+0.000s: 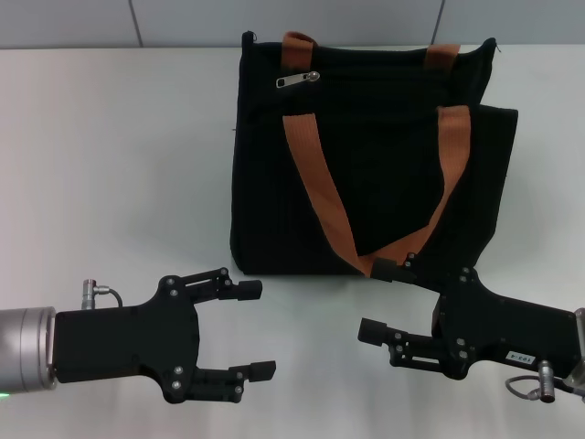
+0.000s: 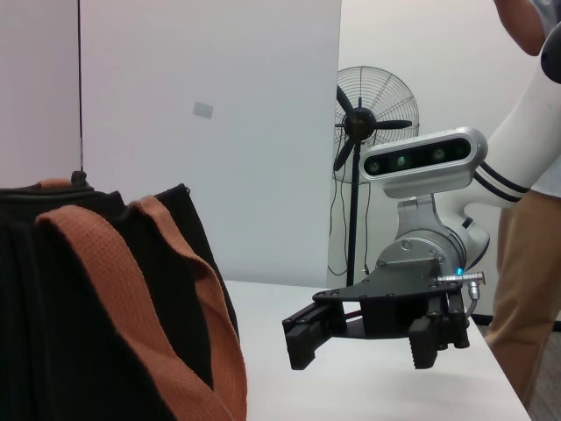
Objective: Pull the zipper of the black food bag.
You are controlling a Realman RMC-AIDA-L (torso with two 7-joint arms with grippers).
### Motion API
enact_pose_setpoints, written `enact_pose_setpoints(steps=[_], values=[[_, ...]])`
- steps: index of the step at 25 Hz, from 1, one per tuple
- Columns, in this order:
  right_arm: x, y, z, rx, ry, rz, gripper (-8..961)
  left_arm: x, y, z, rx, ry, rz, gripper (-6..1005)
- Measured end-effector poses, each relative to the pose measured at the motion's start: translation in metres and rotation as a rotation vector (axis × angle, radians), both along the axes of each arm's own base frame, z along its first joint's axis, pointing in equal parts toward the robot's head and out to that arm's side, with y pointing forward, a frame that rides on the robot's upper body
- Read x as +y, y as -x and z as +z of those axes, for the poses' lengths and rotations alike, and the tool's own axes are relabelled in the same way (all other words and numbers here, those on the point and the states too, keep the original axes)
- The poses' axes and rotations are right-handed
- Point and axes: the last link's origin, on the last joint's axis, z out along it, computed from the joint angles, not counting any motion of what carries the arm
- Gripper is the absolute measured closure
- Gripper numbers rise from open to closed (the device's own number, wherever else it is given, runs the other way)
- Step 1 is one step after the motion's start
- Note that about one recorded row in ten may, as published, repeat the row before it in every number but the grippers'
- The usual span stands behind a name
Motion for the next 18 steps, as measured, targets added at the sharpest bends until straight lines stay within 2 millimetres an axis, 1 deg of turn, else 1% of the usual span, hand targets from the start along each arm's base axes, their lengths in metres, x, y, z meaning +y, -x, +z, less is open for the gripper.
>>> enact_pose_setpoints(steps=[15, 18], values=[[-0.0005, 0.0003, -0.0006, 0.001, -0.017, 0.008, 178, 0.0013, 0.0011, 0.0007, -0.001, -0.013, 0.011, 164], [-0.0005, 0.0003, -0.0006, 0.002, -0.020, 0.007, 178, 0.0047, -0.0010, 0.0035, -0.027, -0.041, 0.022, 164]])
